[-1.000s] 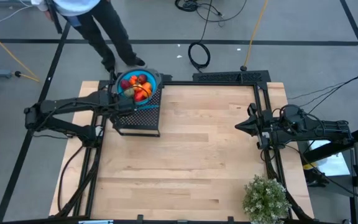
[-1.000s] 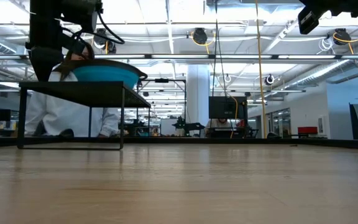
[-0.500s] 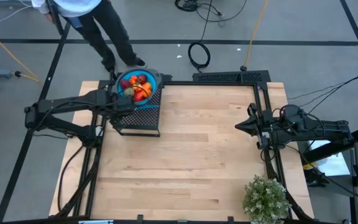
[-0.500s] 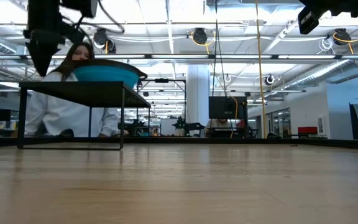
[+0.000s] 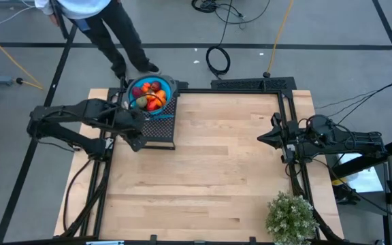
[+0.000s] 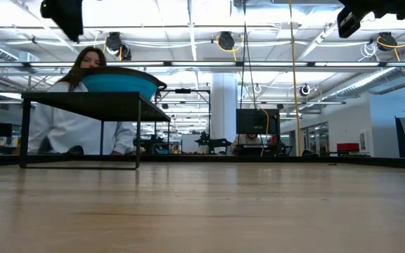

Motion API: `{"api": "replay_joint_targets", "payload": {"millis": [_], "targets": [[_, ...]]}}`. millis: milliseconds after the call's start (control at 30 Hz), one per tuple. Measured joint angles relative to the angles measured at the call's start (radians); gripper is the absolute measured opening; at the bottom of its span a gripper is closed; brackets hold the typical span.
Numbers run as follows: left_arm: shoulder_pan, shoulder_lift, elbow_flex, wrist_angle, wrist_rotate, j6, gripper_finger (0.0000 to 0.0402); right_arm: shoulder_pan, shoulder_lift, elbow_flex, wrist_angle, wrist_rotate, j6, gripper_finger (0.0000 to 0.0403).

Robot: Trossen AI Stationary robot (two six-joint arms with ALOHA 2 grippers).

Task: Pick & Place Fruit
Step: Return to Home Position

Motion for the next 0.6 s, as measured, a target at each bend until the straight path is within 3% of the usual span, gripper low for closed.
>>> {"api": "replay_joint_targets", "payload": {"millis": [200,400,600], "targets": [[-0.088,0.000,0.001,0.284,0.018,0.039,0.0177,0.000,0.000,0.000,0.000,0.000,-0.014,0.0000],[-0.155,0.000,0.001,0.628,-0.018,0.189,0.0177,0.000,0.000,0.000,0.000,0.000,-0.061,0.0000],[-0.181,0.000,0.001,0.706,-0.029,0.250,0.0138,0.000,0.000,0.000,0.000,0.000,-0.056,0.0000]]}}
